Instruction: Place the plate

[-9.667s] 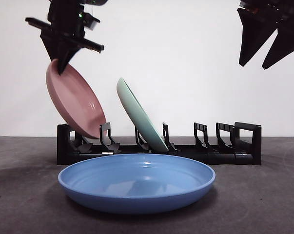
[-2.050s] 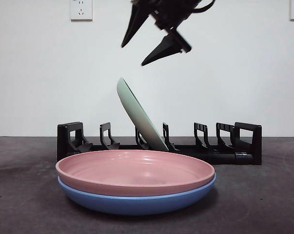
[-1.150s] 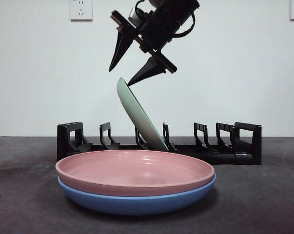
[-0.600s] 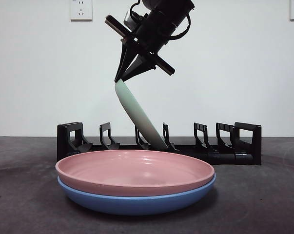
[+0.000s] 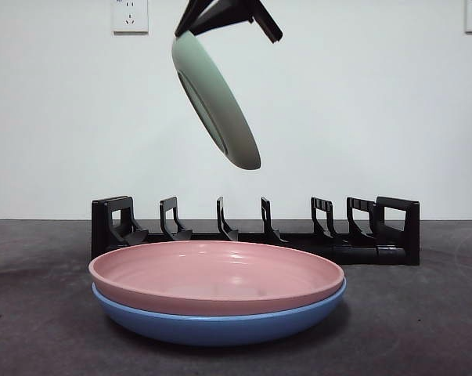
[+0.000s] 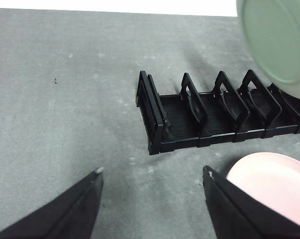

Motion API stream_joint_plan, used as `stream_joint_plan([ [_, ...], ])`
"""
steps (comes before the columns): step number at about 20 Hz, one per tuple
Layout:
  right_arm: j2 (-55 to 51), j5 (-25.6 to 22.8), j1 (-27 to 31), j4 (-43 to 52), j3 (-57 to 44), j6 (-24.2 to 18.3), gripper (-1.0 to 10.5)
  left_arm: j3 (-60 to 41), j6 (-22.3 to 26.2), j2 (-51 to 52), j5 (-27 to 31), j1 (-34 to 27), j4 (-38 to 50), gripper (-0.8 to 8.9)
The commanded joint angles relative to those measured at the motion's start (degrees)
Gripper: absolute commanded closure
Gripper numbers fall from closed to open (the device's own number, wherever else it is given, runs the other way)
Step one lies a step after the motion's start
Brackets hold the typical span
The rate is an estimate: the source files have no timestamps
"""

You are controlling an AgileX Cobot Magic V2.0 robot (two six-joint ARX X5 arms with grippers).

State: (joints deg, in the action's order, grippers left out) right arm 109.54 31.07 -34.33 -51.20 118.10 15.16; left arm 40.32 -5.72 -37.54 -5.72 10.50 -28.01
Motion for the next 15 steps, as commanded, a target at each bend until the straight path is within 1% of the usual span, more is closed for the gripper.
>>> stream_joint_plan([
  [1, -0.9, -1.5, -2.1, -2.0, 1.6, -4.8, 9.4, 0.4, 0.1, -0.2, 0.2, 0.0, 0.8, 4.94],
  [5, -3.1, -11.0, -6.9, -8.0, 1.6, -10.5, 9.4, 0.4, 0.1, -0.2, 0.2, 0.0, 0.8, 4.94],
  [6, -3.3, -14.3, -8.3, -9.8, 1.6, -11.6, 9.4, 0.4, 0.1, -0.2, 0.2, 0.0, 0.8, 4.94],
  [9, -3.3, -21.4, -11.7, -14.3, 1.4, -14.3, 9.4, 0.5, 0.2, -0.2, 0.2, 0.0, 0.8, 4.94],
  [10, -3.3, -23.6, -13.0, -15.0, 0.9, -14.4, 9.4, 0.4, 0.2, -0.2, 0.2, 0.0, 0.8, 4.93],
  [11, -3.3, -25.2, -14.3, -15.4, 0.3, -14.6, 9.4, 0.4, 0.4, -0.2, 0.2, 0.0, 0.8, 4.94],
  [15, -3.3, -27.5, -17.0, -15.7, -1.8, -14.7, 9.4, 0.4, 0.5, -0.2, 0.2, 0.0, 0.9, 4.94],
])
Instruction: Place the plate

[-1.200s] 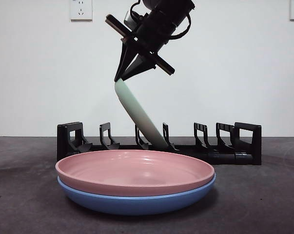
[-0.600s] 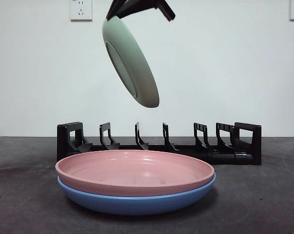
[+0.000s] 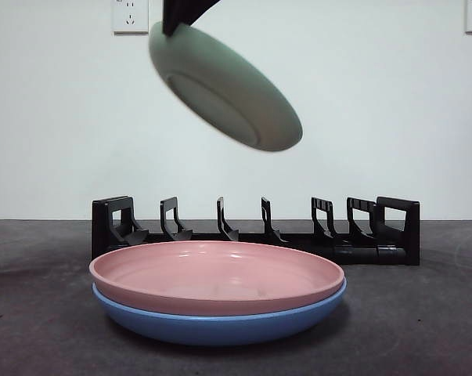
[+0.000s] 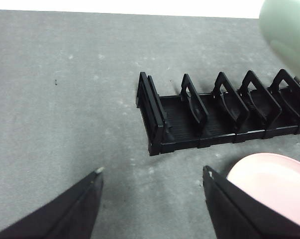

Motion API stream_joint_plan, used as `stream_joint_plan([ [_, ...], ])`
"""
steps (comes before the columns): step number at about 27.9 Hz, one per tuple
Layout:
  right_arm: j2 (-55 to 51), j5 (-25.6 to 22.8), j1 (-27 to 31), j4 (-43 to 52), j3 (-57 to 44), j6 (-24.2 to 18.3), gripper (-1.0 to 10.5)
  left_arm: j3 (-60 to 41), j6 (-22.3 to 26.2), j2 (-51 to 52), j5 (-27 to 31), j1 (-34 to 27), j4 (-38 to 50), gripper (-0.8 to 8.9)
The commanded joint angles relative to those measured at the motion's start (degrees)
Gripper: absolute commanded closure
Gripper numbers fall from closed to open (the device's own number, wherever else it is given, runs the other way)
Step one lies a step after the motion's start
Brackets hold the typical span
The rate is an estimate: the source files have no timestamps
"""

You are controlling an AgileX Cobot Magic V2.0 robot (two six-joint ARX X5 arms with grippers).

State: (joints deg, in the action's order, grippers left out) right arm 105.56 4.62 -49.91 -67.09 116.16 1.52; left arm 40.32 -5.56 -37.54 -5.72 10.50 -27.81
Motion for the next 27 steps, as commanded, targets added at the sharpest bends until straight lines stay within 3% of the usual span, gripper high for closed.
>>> stream_joint_plan([
  [1, 0.7, -1.8, -2.1, 0.2, -0.6, -1.1, 9.4, 0.5, 0.4, -0.2, 0.2, 0.0, 0.7, 4.94],
  [11, 0.7, -5.2, -8.2, 3.0, -10.4, -1.1, 9.4, 0.4, 0.4, -0.2, 0.2, 0.0, 0.7, 4.94],
  [27, 0.6, -15.3, -18.1, 11.6, -26.1, -0.4, 9.4, 0.4, 0.4, -0.2, 0.2, 0.0, 0.6, 4.94],
])
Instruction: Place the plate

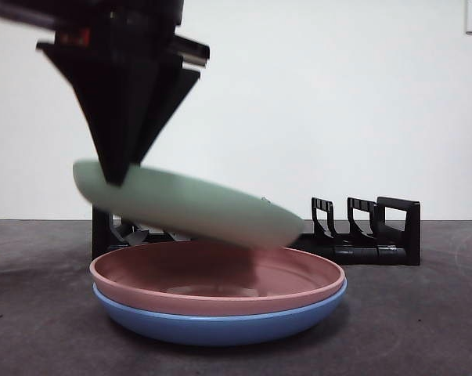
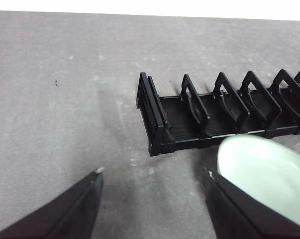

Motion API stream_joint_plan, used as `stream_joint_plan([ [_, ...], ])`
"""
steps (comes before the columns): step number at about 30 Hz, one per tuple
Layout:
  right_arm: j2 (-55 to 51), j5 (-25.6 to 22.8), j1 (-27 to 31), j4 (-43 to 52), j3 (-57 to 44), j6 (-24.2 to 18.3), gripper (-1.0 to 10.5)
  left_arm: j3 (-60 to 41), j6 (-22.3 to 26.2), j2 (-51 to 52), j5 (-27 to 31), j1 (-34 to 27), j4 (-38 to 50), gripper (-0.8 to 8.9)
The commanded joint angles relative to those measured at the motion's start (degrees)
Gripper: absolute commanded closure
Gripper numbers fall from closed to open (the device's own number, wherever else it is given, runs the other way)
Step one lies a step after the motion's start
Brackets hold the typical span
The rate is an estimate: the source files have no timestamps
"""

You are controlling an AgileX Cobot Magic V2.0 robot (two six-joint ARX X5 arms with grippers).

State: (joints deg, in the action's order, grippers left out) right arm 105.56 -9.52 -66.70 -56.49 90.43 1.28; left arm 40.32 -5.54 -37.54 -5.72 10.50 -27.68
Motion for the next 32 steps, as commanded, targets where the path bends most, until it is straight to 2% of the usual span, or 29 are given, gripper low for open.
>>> stream_joint_plan([
  [1, 0.6, -1.3, -1.5, 1.2, -1.1, 0.0, 9.4, 0.4, 0.4, -0.2, 0.2, 0.0, 0.5, 4.94],
  [11, 0.6, -1.3, -3.1, 6.4, -8.7, 2.3, 9.4, 0.4, 0.4, -0.2, 0.2, 0.0, 0.2, 4.94],
  [20, 0.7, -0.8, -3.1, 6.8, -9.9, 2.8, 9.2, 0.5, 0.4, -0.2, 0.2, 0.0, 0.2, 4.94],
  [24, 0.7, 0.8, -3.1, 6.8, -9.9, 2.8, 7.7, 0.4, 0.4, -0.2, 0.2, 0.0, 0.2, 4.94],
  [29, 0.7, 2.4, -3.2, 6.8, -9.9, 2.8, 7.1, 0.4, 0.4, -0.2, 0.2, 0.0, 0.2, 4.94],
  [32, -0.5, 4.8, -3.2, 6.9, -9.5, 3.7, 6.1, 0.4, 0.4, -0.2, 0.2, 0.0, 0.2, 4.94],
])
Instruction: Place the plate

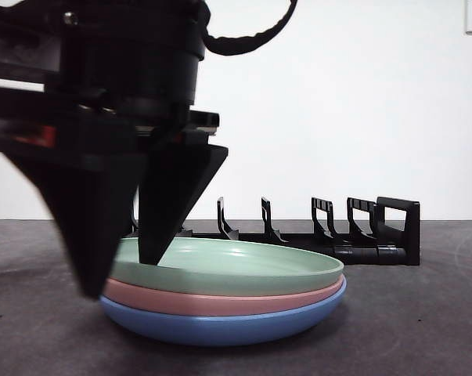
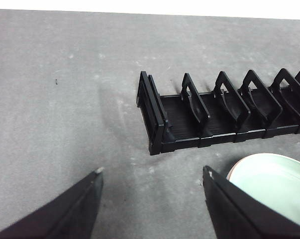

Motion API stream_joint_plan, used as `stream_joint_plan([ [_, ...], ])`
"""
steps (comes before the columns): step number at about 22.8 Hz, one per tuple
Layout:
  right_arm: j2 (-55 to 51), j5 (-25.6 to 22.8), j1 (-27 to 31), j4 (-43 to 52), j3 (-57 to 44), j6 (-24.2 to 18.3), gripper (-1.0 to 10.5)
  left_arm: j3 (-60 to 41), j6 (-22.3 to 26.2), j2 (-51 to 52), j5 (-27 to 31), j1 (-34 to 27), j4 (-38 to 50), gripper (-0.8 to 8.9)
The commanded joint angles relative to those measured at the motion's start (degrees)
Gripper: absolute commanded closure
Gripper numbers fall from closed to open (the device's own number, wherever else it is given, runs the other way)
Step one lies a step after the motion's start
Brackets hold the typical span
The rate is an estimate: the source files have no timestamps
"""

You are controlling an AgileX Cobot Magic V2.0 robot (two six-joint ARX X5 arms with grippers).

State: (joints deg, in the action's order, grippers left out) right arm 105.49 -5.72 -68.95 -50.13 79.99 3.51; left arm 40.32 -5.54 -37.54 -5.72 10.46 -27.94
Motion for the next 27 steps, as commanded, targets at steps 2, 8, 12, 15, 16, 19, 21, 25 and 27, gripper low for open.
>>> stream_joint_plan([
  [2, -2.0, 1.1, -1.0, 1.2, 1.1, 1.8, 6.1, 0.4, 0.4, -0.2, 0.2, 0.0, 0.5, 4.94],
  [8, -11.5, -6.4, -0.6, 4.4, 1.1, 0.3, 6.1, 0.5, 0.3, -0.2, 0.2, 0.0, 0.5, 4.94],
  [12, -17.9, -15.3, 2.2, 5.0, 0.9, -1.9, 6.1, 0.5, 0.3, -0.2, 0.2, 0.0, 0.5, 4.94],
  [15, -22.0, -16.9, 6.9, 5.0, 0.1, -2.8, 6.1, 0.5, 0.3, -0.2, 0.2, 0.0, 0.5, 4.95],
  [16, -23.3, -16.9, 8.8, 5.2, -0.5, -3.0, 6.1, 0.4, 0.3, -0.2, 0.2, 0.0, 0.5, 4.95],
  [19, -27.9, -16.8, 16.2, 7.0, -4.0, -5.4, 6.1, 0.4, 0.3, -0.2, 0.2, 0.0, 0.5, 4.95],
  [21, -31.5, -16.3, 22.7, 10.9, -8.2, -9.1, 6.1, 0.5, 0.3, -0.2, 0.2, 0.0, 0.5, 4.95],
  [25, -35.0, -8.9, 35.4, 20.0, -14.7, -16.5, 6.2, 0.5, 0.3, -0.2, 0.2, 0.0, 0.5, 4.96],
  [27, -35.1, -2.9, 40.9, 23.7, -16.0, -18.8, 6.2, 0.4, 0.3, -0.2, 0.2, 0.0, 0.5, 4.96],
])
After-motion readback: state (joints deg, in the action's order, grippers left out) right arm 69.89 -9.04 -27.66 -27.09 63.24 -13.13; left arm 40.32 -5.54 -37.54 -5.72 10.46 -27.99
